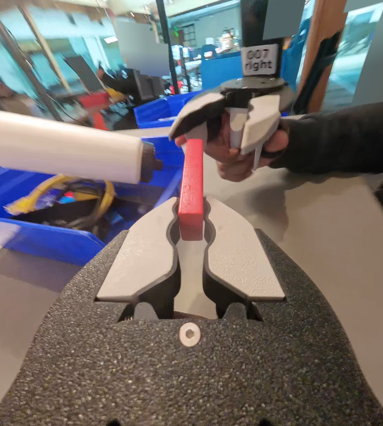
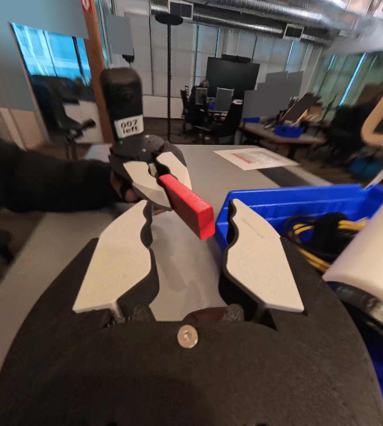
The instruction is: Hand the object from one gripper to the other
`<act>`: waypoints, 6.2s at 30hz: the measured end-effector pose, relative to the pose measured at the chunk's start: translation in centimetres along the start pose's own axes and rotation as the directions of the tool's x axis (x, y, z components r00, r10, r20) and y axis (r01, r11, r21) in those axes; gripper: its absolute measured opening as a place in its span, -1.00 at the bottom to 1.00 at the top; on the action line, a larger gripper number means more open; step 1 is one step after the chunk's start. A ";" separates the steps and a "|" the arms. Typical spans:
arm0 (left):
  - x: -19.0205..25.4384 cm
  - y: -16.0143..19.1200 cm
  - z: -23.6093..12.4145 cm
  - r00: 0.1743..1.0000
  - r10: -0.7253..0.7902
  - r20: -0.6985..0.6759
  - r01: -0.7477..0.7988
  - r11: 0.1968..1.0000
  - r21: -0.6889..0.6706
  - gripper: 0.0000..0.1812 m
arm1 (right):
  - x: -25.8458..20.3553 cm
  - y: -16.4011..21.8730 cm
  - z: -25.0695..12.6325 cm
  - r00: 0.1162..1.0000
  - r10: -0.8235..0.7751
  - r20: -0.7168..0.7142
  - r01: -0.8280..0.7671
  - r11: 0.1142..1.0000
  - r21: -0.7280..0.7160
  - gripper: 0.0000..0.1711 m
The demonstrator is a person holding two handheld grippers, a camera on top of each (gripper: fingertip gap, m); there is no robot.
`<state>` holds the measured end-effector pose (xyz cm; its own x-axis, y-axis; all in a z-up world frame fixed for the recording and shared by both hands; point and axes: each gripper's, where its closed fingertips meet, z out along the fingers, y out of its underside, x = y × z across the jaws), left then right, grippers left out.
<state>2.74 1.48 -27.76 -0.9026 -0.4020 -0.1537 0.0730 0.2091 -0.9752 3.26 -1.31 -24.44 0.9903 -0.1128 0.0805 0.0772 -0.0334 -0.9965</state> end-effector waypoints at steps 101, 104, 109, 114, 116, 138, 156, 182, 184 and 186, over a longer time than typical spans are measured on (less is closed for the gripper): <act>2.7 -1.4 -1.2 0.988 0.113 -0.105 -0.113 0.994 0.011 -0.20 | -1.2 4.7 2.5 0.967 0.248 0.047 -0.231 0.944 -0.237 0.29; 3.3 -0.7 -1.9 0.899 0.436 -0.051 -0.435 0.900 0.015 -0.17 | -1.7 4.0 2.3 0.845 0.511 0.157 -0.477 0.853 -0.209 0.28; 3.3 -0.3 -0.2 0.677 0.727 0.116 -0.726 0.685 -0.060 -0.20 | -4.5 3.2 2.6 0.647 0.684 0.337 -0.630 0.729 -0.269 0.28; 3.5 0.6 0.7 0.711 0.696 0.099 -0.689 0.718 -0.101 -0.77 | -6.0 4.6 3.5 0.706 0.634 0.315 -0.550 0.771 -0.321 0.28; 2.7 1.1 0.9 0.794 0.602 0.087 -0.587 0.796 -0.147 -0.79 | -4.9 4.8 3.6 0.786 0.565 0.252 -0.496 0.819 -0.287 0.28; 3.4 2.7 0.9 0.992 0.090 -0.091 -0.109 0.967 -0.230 -0.68 | -5.3 2.6 2.6 0.948 -0.301 0.105 0.313 0.942 -0.119 -0.81; 3.5 -1.1 0.6 0.295 -0.844 -0.448 0.881 0.422 -0.214 -0.34 | -7.6 1.5 2.2 0.233 -0.970 -0.074 0.950 0.243 -0.194 -0.81; 4.4 -4.9 -0.9 0.992 0.091 -0.087 -0.061 0.951 0.305 -0.55 | -5.0 2.1 3.5 0.986 -0.168 -0.002 0.168 0.984 -0.068 -0.80; 2.5 -4.7 -0.8 0.999 0.041 0.011 -0.042 0.963 0.265 -0.36 | -2.7 1.7 3.0 0.975 -0.179 -0.133 0.169 0.982 -0.083 -0.80; 0.5 -4.6 -0.8 0.990 -0.020 0.136 -0.014 0.971 0.239 -0.32 | -0.1 1.8 2.2 0.934 -0.212 -0.288 0.177 0.974 -0.143 -0.80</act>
<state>1.60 1.01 -23.20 -0.8377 -0.5238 -0.1548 0.1844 -0.0045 -0.9828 3.58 0.80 -26.33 0.8751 -0.3846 0.2937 0.2344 -0.1941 -0.9526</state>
